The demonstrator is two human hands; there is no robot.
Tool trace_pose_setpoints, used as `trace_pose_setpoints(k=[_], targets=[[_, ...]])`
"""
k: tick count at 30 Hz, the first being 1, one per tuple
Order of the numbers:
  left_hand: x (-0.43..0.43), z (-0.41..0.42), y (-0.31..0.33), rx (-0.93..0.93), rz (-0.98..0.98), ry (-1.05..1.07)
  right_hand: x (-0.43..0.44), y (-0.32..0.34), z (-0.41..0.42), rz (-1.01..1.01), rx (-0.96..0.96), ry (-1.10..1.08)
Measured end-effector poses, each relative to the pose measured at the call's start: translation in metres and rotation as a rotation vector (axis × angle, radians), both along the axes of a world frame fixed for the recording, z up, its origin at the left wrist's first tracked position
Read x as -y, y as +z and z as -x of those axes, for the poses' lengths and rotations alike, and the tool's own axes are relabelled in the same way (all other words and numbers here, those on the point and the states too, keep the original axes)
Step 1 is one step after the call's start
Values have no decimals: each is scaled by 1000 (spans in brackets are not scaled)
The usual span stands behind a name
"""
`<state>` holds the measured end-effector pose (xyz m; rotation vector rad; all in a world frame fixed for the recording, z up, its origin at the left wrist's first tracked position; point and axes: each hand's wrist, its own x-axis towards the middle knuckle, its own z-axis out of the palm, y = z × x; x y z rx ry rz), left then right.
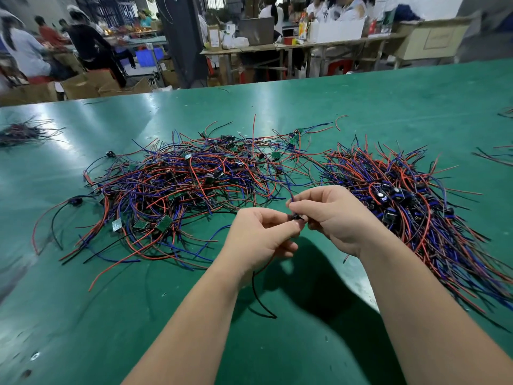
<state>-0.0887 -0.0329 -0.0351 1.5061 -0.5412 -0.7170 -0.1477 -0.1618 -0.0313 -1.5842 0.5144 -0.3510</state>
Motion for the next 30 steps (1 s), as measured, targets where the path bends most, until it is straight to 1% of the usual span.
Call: trace_pose_setpoints(k=[4, 7, 11, 14, 18, 25, 30], targets=[[-1, -1, 1, -23, -27, -24, 1, -1, 0, 47, 66, -64], [-4, -6, 4, -73, -56, -73, 3, 0, 0, 30, 103, -138], [-9, -8, 3, -124, -148, -265, 6, 7, 2, -106, 209, -238], [-11, -7, 1, -125, -187, -407, 13, 16, 8, -182, 296, -332], [-13, -9, 1, -126, -210, -437, 15, 22, 13, -304, 382, -412], [-18, -13, 2, -111, -267, -428, 8, 29, 13, -354, 393, -456], [-22, -13, 3, -122, -260, -610, 6, 26, 8, -457, 289, -464]])
